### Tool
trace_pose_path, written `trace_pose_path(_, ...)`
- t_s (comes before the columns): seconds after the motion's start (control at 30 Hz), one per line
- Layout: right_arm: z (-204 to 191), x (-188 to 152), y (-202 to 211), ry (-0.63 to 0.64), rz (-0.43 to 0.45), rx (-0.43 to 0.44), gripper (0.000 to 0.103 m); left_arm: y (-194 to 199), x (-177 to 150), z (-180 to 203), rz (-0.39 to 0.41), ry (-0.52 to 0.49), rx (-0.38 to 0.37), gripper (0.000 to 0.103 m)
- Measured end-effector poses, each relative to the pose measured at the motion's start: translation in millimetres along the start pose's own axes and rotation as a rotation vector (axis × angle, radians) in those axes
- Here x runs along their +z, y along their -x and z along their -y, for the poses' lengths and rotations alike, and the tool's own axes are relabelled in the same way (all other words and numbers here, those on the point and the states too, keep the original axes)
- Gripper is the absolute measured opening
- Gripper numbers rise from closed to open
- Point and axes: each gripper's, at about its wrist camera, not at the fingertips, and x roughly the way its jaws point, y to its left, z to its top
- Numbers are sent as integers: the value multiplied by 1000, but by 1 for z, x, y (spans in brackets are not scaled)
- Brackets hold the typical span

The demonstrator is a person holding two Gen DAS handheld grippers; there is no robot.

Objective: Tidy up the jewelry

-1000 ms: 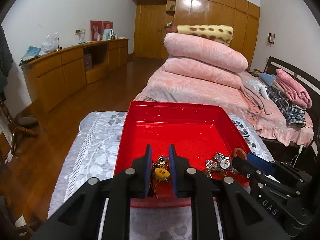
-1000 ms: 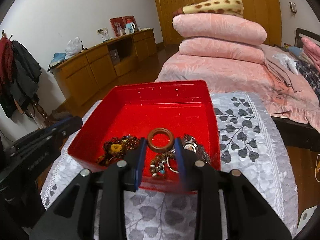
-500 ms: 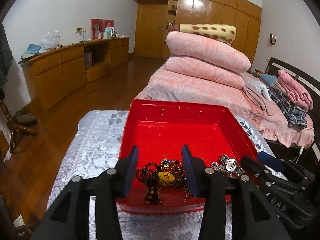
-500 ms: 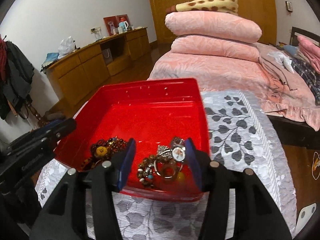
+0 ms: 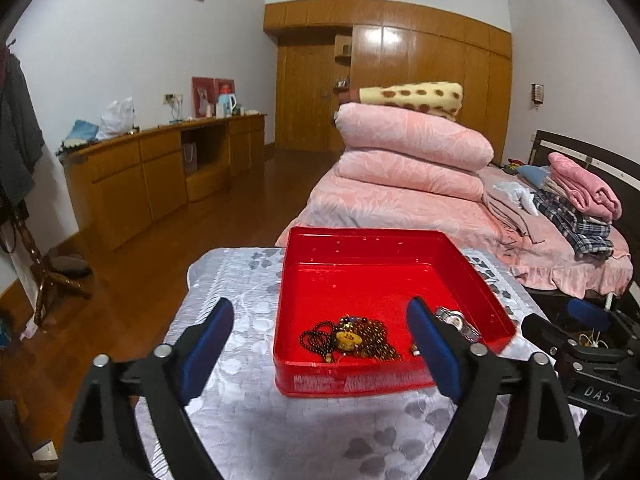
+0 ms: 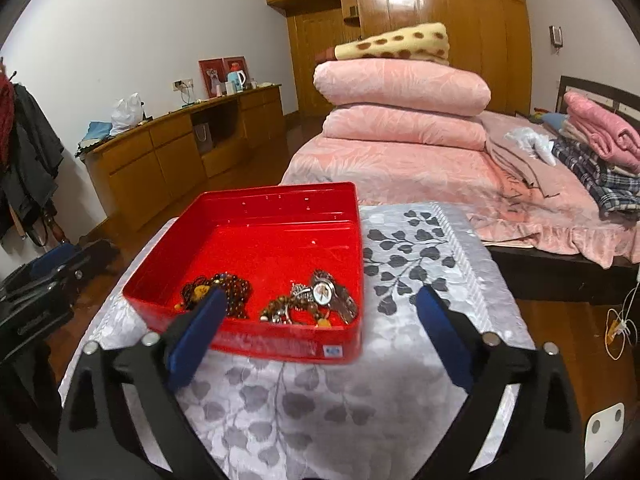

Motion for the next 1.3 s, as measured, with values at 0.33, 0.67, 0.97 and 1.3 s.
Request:
trace_pose_path(0.33, -4, -14, 52, 14, 70, -16, 98, 55, -13, 11, 78, -32, -4, 95)
trace_pose_path(0.67, -10, -17, 88, 41, 135, -8, 98, 90, -16, 17, 137, -43, -12, 97)
trace_pose_path(0.97, -11, -14, 112, 46, 187, -7, 98, 114, -15, 20, 186, -54, 4, 97)
trace_pose_path(1.3, -12, -11, 143, 54, 262, 11, 98, 145, -12, 21, 254, -66, -7, 97)
